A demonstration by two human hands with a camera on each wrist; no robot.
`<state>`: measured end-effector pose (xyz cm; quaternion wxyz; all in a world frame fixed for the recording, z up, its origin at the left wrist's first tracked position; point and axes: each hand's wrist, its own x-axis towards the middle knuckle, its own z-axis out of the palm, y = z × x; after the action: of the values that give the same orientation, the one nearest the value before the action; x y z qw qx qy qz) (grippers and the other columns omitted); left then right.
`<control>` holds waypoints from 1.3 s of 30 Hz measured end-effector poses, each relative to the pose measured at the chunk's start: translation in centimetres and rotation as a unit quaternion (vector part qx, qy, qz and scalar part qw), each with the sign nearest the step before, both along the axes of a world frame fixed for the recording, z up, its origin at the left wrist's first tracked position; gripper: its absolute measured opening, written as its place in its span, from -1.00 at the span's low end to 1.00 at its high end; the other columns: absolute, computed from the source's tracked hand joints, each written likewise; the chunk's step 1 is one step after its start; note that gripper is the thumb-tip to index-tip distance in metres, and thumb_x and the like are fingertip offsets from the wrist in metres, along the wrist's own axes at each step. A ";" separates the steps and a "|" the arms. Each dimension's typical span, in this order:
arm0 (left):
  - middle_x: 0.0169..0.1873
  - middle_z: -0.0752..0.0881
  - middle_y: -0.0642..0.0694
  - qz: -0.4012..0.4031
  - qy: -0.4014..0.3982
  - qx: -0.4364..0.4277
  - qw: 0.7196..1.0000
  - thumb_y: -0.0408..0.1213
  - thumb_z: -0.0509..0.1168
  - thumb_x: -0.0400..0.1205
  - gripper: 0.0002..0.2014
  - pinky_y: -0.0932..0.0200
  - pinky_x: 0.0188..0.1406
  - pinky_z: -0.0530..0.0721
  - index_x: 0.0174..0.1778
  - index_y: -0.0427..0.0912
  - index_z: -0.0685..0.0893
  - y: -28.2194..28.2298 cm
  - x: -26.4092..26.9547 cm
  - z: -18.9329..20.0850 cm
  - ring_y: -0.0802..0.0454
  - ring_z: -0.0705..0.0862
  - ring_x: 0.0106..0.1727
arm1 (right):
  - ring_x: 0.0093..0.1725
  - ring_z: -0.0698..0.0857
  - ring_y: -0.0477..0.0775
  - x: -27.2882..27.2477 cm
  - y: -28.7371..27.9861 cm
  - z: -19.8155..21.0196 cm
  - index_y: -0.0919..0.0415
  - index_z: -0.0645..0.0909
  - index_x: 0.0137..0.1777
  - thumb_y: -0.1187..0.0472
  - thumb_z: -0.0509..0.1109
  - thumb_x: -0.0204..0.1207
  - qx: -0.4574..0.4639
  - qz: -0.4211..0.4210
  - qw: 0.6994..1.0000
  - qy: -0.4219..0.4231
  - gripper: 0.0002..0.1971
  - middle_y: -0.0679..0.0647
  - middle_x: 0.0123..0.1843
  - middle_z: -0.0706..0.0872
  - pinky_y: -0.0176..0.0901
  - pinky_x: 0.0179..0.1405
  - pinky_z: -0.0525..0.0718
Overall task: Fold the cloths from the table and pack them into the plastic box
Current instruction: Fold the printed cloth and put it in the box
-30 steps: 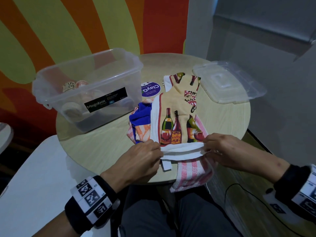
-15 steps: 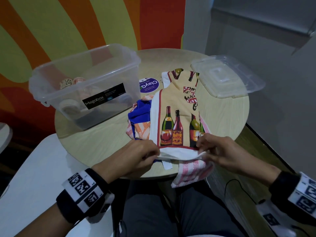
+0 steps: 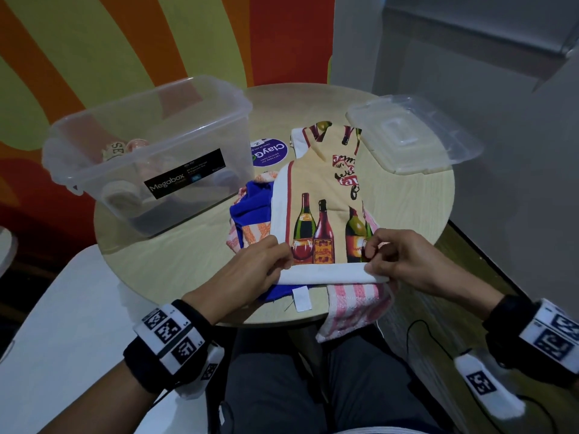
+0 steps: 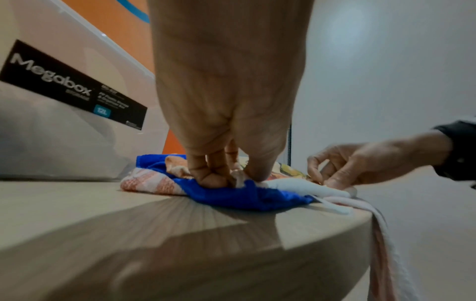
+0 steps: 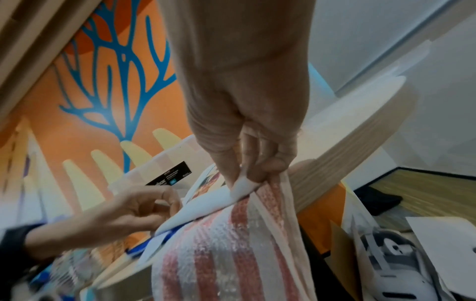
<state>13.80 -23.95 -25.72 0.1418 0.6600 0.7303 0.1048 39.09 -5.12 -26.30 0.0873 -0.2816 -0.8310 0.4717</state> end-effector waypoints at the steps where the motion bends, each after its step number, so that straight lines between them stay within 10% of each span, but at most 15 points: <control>1: 0.22 0.56 -0.02 -0.002 0.017 -0.009 1.000 -0.16 0.19 0.83 -0.85 0.05 0.13 0.70 0.27 -0.01 0.57 0.0 0.2 -0.1 0.03 0.58 0.19 | -0.35 0.65 -0.04 -0.2 -0.2 0.1 0.09 0.66 -0.10 0.32 0.55 0.55 0.035 0.008 0.999 -0.010 -0.85 0.17 -0.28 0.78 -0.06 -0.31 0.57; 7: 0.34 0.57 -0.11 -0.035 0.174 0.003 0.984 -0.06 0.38 0.72 -0.65 -0.06 0.21 0.67 0.40 -0.03 0.56 0.3 1.6 0.0 -0.06 0.53 0.29 | -0.12 0.63 0.10 -2.1 -3.0 -0.4 0.09 0.69 -0.05 0.28 0.46 0.53 0.355 0.083 0.924 -0.114 -0.92 0.00 -0.10 0.65 0.01 -0.25 0.54; 12: 0.17 0.64 -0.04 -0.096 0.143 0.075 0.982 -0.17 0.35 0.73 -0.84 0.03 0.07 0.68 0.19 -0.06 0.62 0.4 3.2 0.9 -0.01 0.58 0.14 | -0.05 0.42 0.12 -1.7 -4.5 -1.2 0.17 0.66 -0.07 0.49 0.33 0.28 0.509 0.119 0.850 -0.065 -0.71 0.05 -0.08 0.53 0.00 -0.16 0.36; 23: 0.11 0.71 0.03 -0.048 0.067 0.012 0.996 -0.20 0.22 0.71 -0.82 -0.01 0.05 0.71 0.17 -0.02 0.67 1.2 2.3 0.2 0.04 0.63 0.13 | -0.30 0.60 0.06 -2.5 -4.5 -0.8 0.13 0.64 -0.22 0.21 0.66 0.30 0.429 0.089 0.892 -0.106 -0.78 0.01 -0.29 0.66 -0.18 -0.43 0.44; 29: 0.14 0.81 -0.01 0.003 -0.033 -0.018 0.999 -0.20 0.30 0.78 -0.77 0.24 0.09 0.69 0.30 -0.08 0.78 2.3 1.4 1.4 0.08 0.72 0.16 | -0.25 0.59 0.08 -4.4 -2.8 1.1 0.13 0.55 -0.23 0.20 0.34 0.68 0.313 0.107 0.932 -0.150 -0.78 0.07 -0.23 0.63 0.03 -0.25 0.57; 39: 0.00 0.78 0.07 0.024 -0.075 -0.084 0.993 -0.09 0.29 0.80 -0.79 0.40 -0.20 0.52 0.15 -0.10 0.78 1.7 1.3 1.6 0.24 0.64 -0.07 | -0.33 0.52 -0.14 -2.5 -1.5 2.2 0.09 0.57 -0.20 0.15 0.31 0.76 0.174 0.134 0.959 -0.181 -0.75 -0.08 -0.28 0.60 -0.30 -0.32 0.44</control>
<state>15.07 -22.29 -24.15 0.2488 0.6184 0.7392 0.0957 36.62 -6.61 -24.14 -0.0815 -0.2290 -0.9321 0.2686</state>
